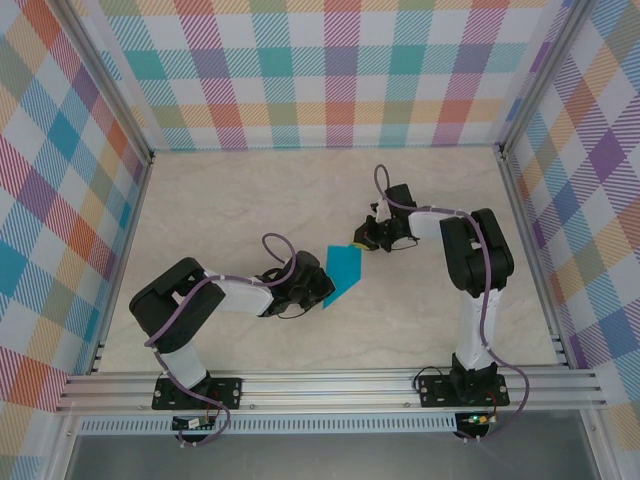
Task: Fold a paper plane with a square sheet of paper (pick it up from the middle)
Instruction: Fourth fold the wing at the center of the table.
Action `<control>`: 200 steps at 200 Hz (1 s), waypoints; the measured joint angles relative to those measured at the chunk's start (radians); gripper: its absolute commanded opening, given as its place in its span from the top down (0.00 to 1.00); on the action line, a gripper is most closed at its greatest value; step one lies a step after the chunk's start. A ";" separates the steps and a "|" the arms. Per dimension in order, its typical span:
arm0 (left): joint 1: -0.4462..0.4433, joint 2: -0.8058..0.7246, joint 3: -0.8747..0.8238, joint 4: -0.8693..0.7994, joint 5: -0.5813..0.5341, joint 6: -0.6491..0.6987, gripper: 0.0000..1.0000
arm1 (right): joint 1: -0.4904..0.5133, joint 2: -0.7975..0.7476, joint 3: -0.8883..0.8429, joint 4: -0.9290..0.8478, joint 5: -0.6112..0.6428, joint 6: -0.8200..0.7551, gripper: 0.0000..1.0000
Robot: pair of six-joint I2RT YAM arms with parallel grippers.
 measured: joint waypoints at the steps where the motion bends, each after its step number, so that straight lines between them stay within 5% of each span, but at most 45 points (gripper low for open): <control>1: 0.000 0.000 0.000 0.000 0.000 0.000 0.95 | 0.000 0.000 0.000 0.000 0.000 0.000 1.00; 70: 0.000 0.000 0.000 0.000 0.000 0.003 0.95 | -0.002 -0.021 0.010 -0.044 0.051 -0.016 1.00; 126: 0.000 0.000 0.000 0.000 0.000 0.008 0.95 | -0.015 -0.217 -0.038 -0.048 0.058 -0.023 1.00; 200: 0.000 0.000 0.001 -0.001 0.001 0.018 0.95 | 0.165 -0.212 -0.172 0.002 0.032 0.015 1.00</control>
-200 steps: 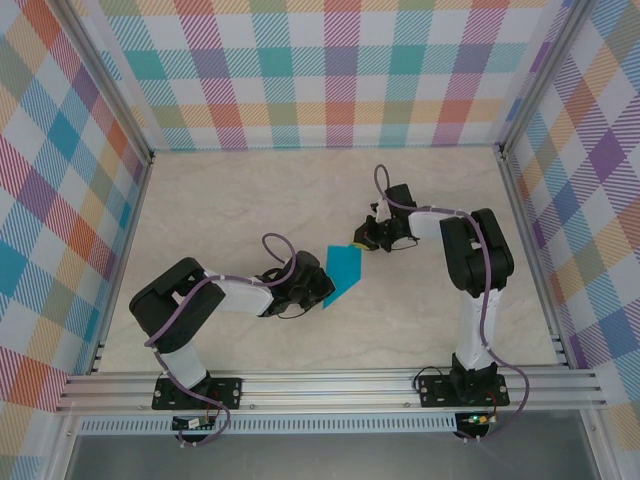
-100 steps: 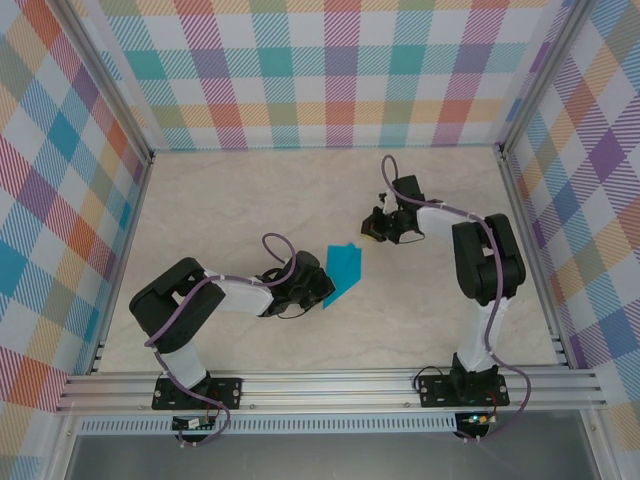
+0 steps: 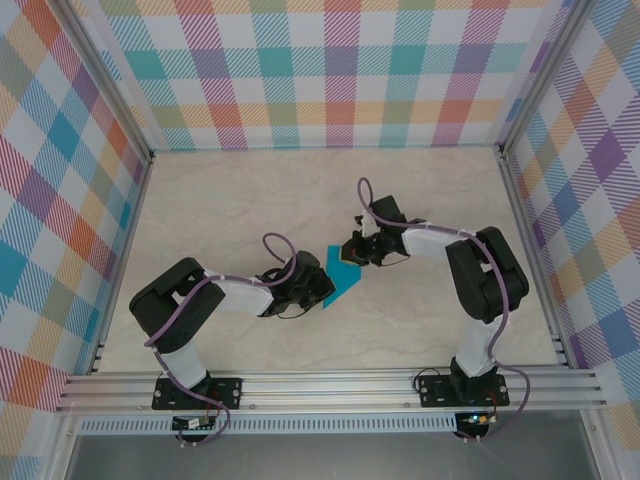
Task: Fold a paper plane with a square sheet of paper (pick it up from the middle)
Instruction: Fourth fold the wing at the center of the table.
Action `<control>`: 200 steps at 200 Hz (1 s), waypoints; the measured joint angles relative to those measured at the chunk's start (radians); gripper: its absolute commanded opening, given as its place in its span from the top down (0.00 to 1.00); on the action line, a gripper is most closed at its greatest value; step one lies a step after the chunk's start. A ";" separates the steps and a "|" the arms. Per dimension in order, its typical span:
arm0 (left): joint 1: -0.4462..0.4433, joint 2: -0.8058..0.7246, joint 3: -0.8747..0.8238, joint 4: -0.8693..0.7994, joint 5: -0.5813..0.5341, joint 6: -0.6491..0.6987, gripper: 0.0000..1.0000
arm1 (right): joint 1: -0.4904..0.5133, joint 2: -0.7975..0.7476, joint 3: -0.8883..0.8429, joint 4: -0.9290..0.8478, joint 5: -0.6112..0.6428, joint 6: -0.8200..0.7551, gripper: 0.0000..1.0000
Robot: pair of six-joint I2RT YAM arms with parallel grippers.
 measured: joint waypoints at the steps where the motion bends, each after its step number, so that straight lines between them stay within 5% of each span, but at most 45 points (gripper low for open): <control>1: 0.000 0.000 0.000 0.000 0.000 0.000 0.95 | 0.001 0.001 0.000 0.000 0.000 0.000 1.00; 80: 0.000 -0.004 0.002 -0.015 -0.002 0.005 0.95 | -0.001 0.100 0.037 -0.010 0.028 -0.021 1.00; 200: 0.000 -0.012 0.001 -0.027 -0.005 0.009 0.95 | -0.133 0.161 0.183 -0.096 0.043 -0.076 1.00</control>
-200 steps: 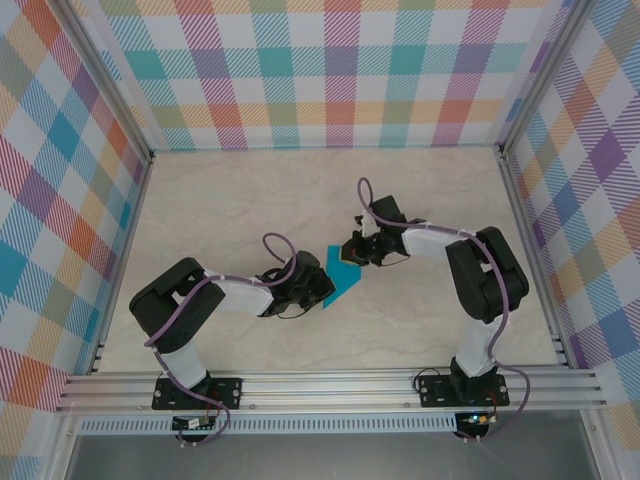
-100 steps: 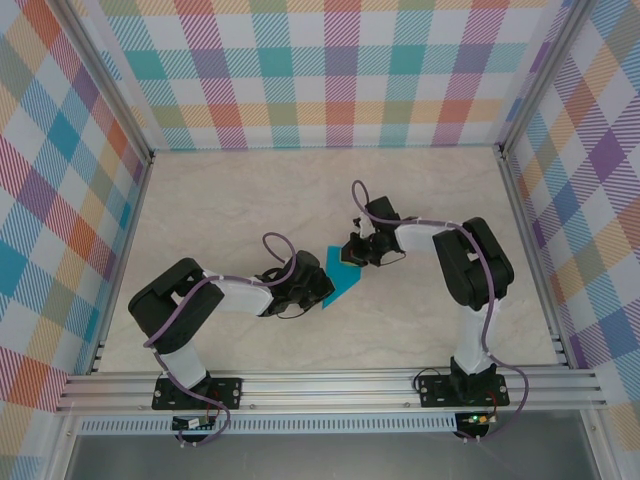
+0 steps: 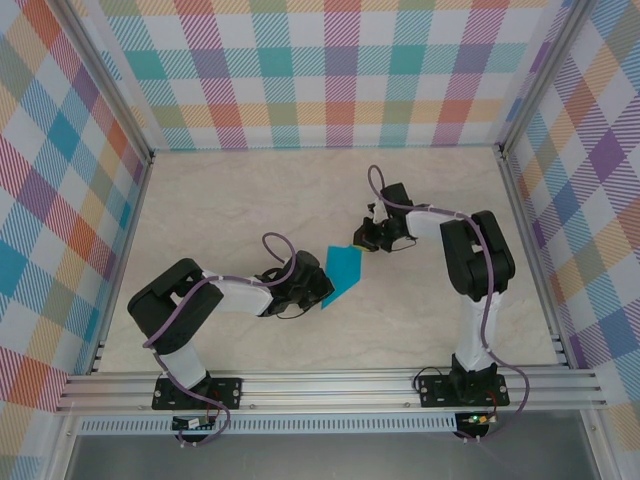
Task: Fold a paper plane with a square sheet of paper (pick it up from the middle)
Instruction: Fourth fold the wing at the center of the table.
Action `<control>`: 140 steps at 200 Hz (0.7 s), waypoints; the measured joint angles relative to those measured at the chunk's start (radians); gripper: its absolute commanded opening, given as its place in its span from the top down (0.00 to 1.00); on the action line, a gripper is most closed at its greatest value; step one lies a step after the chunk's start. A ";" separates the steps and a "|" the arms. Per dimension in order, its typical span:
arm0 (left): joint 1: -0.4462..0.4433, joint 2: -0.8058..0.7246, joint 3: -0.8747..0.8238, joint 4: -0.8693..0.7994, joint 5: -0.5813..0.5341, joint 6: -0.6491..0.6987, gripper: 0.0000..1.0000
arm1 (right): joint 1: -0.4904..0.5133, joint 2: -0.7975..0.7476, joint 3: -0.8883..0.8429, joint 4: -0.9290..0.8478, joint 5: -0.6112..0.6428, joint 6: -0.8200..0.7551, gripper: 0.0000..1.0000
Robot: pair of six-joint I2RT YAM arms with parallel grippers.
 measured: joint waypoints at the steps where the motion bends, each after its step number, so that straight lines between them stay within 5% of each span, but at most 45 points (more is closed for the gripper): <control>1: 0.000 0.000 0.000 0.000 0.000 0.000 0.95 | 0.000 -0.002 0.000 -0.002 0.000 0.000 1.00; 60: 0.000 -0.013 -0.006 -0.019 0.005 0.031 0.95 | 0.022 -0.175 -0.055 0.025 -0.040 0.012 1.00; 140: 0.000 -0.076 -0.046 -0.084 0.048 0.098 0.94 | 0.178 -0.175 -0.216 0.107 -0.077 0.100 1.00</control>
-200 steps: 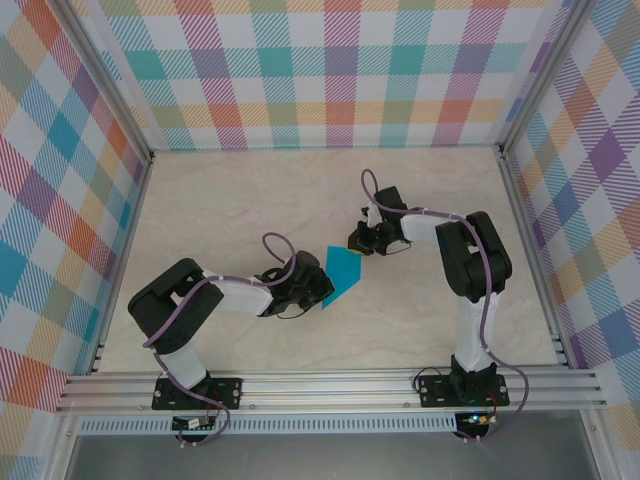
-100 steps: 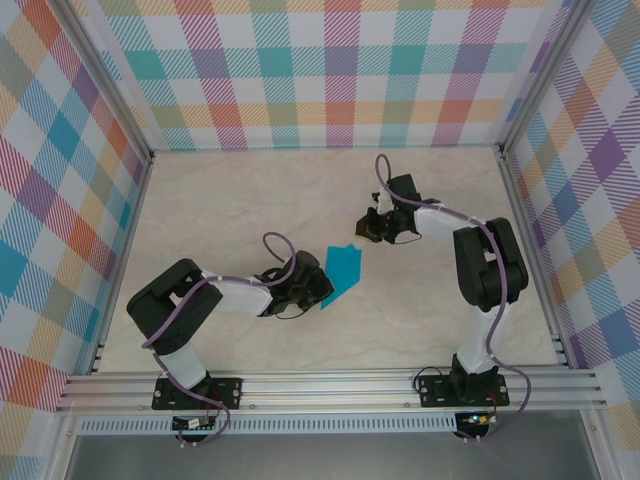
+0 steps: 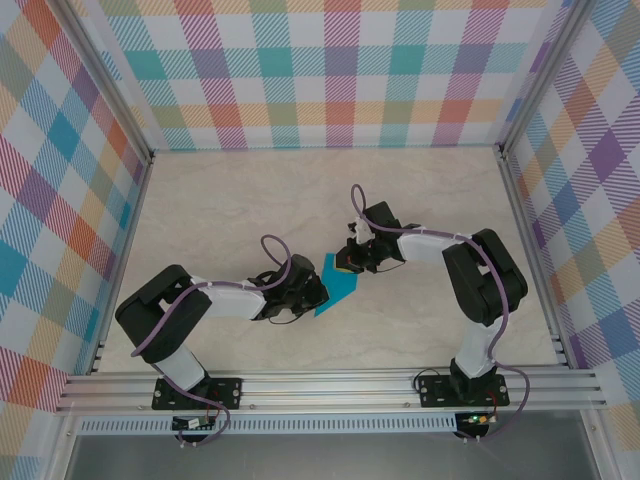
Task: Fold a paper plane with a square sheet of paper (pick it up from the middle)
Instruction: Fourth fold the wing at the center of the table.
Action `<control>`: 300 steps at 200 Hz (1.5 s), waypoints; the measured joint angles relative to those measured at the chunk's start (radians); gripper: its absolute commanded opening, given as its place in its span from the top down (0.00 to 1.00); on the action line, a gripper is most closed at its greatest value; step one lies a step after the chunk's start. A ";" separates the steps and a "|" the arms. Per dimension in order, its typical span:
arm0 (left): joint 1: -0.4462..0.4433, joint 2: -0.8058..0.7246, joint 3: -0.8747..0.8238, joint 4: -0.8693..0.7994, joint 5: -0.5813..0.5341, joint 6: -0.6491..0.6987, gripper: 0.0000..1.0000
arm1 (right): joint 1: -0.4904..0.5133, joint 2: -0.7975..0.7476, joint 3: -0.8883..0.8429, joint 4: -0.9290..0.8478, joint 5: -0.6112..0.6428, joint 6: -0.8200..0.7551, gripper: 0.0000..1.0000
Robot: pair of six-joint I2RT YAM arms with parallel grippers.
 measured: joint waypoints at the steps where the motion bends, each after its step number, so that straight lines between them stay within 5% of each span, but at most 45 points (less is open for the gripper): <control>1: 0.000 0.000 0.000 -0.001 0.000 0.000 0.94 | 0.000 0.000 0.000 0.000 0.000 0.000 1.00; 155: 0.000 -0.004 0.197 -0.245 0.020 0.053 0.85 | 0.006 0.068 -0.051 0.098 0.015 0.051 1.00; 300: 0.035 0.021 -0.042 0.144 0.076 -0.186 0.84 | 0.006 0.064 -0.060 0.111 0.023 0.062 1.00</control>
